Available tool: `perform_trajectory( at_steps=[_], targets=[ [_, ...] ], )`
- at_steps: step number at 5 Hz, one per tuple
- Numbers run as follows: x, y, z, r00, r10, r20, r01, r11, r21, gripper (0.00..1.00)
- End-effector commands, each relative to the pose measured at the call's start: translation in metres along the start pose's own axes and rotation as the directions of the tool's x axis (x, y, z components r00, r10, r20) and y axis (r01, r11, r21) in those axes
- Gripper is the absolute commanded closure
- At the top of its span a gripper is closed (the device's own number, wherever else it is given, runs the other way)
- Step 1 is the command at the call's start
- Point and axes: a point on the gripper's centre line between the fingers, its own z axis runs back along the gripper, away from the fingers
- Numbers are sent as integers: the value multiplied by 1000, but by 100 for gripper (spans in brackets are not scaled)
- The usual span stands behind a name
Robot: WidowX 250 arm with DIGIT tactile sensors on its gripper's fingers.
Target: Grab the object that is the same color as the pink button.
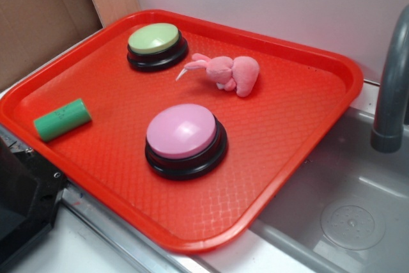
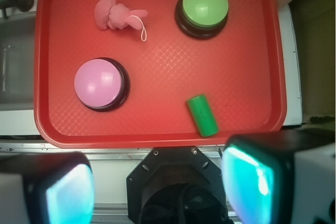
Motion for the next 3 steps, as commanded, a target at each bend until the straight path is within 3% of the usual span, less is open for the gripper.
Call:
perform_trajectory(
  at_steps=[1,3],
  targets=[
    [0,0,0,1000,0,0,0,1000,0,0],
    [56,3,-19,991,-119,60,113,989,92,0]
  ],
)
